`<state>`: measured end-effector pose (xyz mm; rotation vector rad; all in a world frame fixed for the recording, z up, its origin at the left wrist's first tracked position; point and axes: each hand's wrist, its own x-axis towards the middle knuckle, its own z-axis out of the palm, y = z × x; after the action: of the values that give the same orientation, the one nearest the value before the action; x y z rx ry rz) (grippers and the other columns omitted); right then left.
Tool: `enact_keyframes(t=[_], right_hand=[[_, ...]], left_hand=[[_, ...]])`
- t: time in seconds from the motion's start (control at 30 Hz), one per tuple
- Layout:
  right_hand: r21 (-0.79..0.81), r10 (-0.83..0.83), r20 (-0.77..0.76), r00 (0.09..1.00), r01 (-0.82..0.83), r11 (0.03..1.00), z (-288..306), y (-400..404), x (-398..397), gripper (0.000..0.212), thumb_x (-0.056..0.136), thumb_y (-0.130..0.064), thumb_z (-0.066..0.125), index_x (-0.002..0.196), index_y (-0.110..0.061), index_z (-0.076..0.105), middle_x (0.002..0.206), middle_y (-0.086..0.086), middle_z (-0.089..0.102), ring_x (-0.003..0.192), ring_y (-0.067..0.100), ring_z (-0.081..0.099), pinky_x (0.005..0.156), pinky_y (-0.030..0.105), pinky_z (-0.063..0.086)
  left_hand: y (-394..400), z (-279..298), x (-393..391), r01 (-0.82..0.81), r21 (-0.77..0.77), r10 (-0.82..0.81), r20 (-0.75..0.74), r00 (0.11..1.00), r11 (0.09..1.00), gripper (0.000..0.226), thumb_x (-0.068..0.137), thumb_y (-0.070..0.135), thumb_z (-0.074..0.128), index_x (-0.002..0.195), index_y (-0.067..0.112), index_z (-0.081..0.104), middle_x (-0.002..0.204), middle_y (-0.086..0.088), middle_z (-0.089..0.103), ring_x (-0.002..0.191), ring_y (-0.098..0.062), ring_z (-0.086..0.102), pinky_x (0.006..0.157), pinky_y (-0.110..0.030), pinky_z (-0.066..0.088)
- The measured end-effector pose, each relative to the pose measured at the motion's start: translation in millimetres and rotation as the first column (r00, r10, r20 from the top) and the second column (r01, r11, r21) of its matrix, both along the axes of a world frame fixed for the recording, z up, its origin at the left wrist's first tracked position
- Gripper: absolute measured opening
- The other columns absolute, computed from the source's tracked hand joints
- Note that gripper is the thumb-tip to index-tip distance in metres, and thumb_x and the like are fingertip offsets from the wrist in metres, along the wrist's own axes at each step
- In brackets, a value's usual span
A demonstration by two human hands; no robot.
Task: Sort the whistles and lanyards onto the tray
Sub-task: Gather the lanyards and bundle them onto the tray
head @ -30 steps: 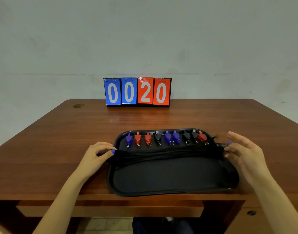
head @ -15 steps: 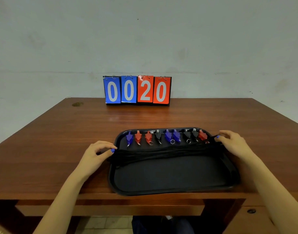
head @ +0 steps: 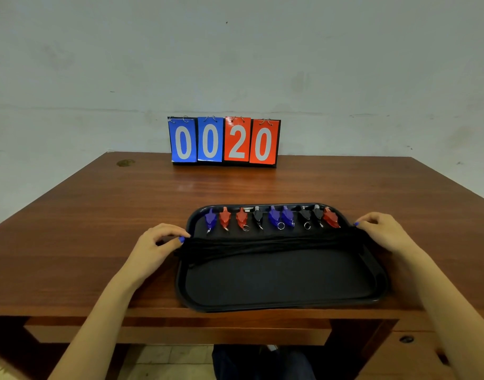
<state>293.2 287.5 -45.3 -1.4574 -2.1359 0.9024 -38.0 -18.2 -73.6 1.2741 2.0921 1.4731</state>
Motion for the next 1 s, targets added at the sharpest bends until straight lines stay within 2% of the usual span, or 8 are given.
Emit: enact_keyframes(t=[0.1, 0.2, 0.33, 0.43, 0.5, 0.6, 0.73, 1.0], right_hand=[[0.084, -0.039, -0.034, 0.999, 0.042, 0.996, 2.7, -2.9, 1.7, 0.014, 0.091, -0.014, 0.051, 0.098, -0.012, 0.063, 0.115, 0.010, 0.062, 0.104, 0.026, 0.054, 0.083, 0.035, 0.042], [0.362, 0.000, -0.044, 0.999, 0.016, 0.932, 8.1, -18.1, -5.8, 0.016, 0.090, -0.012, 0.052, 0.100, -0.014, 0.064, 0.114, 0.008, 0.061, 0.111, 0.026, 0.053, 0.090, 0.038, 0.042], [0.601, 0.334, 0.135, 0.933, -0.345, 0.721, 22.6, -53.3, -35.0, 0.017, 0.086, -0.010, 0.059, 0.100, -0.015, 0.068, 0.102, 0.002, 0.066, 0.096, 0.018, 0.054, 0.089, 0.030, 0.041], [0.383, 0.543, 0.398, 0.740, -0.671, 0.635, 30.3, -72.7, -58.4, 0.032, 0.089, -0.031, 0.059, 0.119, -0.023, 0.060, 0.117, -0.007, 0.061, 0.105, 0.008, 0.050, 0.100, 0.033, 0.041], [0.259, 0.576, 0.494, 0.651, -0.743, 0.617, 29.3, -79.5, -74.0, 0.046, 0.088, -0.042, 0.057, 0.130, -0.024, 0.053, 0.129, -0.007, 0.055, 0.117, 0.011, 0.047, 0.105, 0.032, 0.037], [0.249, 0.525, 0.632, 0.570, -0.791, 0.558, 24.4, -81.6, -90.2, 0.055, 0.086, -0.051, 0.055, 0.133, -0.024, 0.048, 0.132, -0.002, 0.052, 0.118, 0.016, 0.044, 0.101, 0.033, 0.038], [0.224, 0.519, 0.656, 0.548, -0.798, 0.560, 22.7, -80.8, -99.1, 0.051, 0.087, -0.049, 0.054, 0.129, -0.021, 0.054, 0.121, 0.001, 0.055, 0.107, 0.016, 0.045, 0.092, 0.030, 0.040], [0.200, 0.583, 0.503, 0.638, -0.742, 0.640, 18.7, -88.2, -96.6, 0.023, 0.090, -0.030, 0.057, 0.106, -0.015, 0.064, 0.100, -0.002, 0.053, 0.100, 0.016, 0.049, 0.088, 0.030, 0.041]], left_hand=[[-0.8, -0.4, -0.5, 0.005, 0.003, -0.005, 0.005, 1.000, 1.000, 0.030, 0.086, 0.008, 0.060, 0.082, 0.036, 0.071, 0.101, 0.007, 0.065, 0.099, -0.014, 0.058, 0.088, -0.034, 0.045], [-0.7, 2.0, 2.4, 0.001, 0.055, -0.003, 0.040, 0.999, 0.998, 0.031, 0.086, 0.005, 0.058, 0.080, 0.032, 0.073, 0.104, 0.006, 0.063, 0.096, -0.006, 0.058, 0.084, -0.025, 0.043], [-1.5, 5.5, 3.8, -0.077, 0.130, 0.059, 0.137, 0.989, 0.988, 0.019, 0.089, 0.010, 0.055, 0.090, 0.021, 0.070, 0.109, 0.003, 0.060, 0.099, 0.000, 0.055, 0.083, -0.021, 0.040], [-2.0, 5.8, 3.8, -0.092, 0.128, 0.072, 0.155, 0.985, 0.987, 0.018, 0.089, 0.011, 0.055, 0.090, 0.021, 0.070, 0.109, 0.004, 0.061, 0.098, 0.002, 0.055, 0.082, -0.021, 0.040], [-2.3, 6.0, 4.7, -0.099, 0.132, 0.078, 0.151, 0.985, 0.986, 0.019, 0.089, 0.011, 0.055, 0.088, 0.022, 0.070, 0.107, 0.004, 0.061, 0.093, 0.008, 0.056, 0.080, -0.019, 0.040], [-2.4, 6.4, 4.4, -0.111, 0.130, 0.091, 0.152, 0.984, 0.985, 0.019, 0.089, 0.011, 0.056, 0.086, 0.023, 0.070, 0.106, 0.003, 0.062, 0.089, 0.011, 0.056, 0.079, -0.019, 0.040], [-2.0, 5.4, 3.4, -0.120, 0.133, 0.099, 0.152, 0.983, 0.984, 0.019, 0.089, 0.011, 0.056, 0.086, 0.022, 0.070, 0.107, 0.002, 0.062, 0.093, 0.005, 0.057, 0.078, -0.019, 0.040], [-0.9, 14.0, 5.5, -0.235, 0.223, 0.209, 0.136, 0.968, 0.946, 0.021, 0.090, 0.012, 0.055, 0.089, 0.031, 0.064, 0.104, 0.008, 0.060, 0.101, -0.018, 0.054, 0.081, -0.026, 0.042]])
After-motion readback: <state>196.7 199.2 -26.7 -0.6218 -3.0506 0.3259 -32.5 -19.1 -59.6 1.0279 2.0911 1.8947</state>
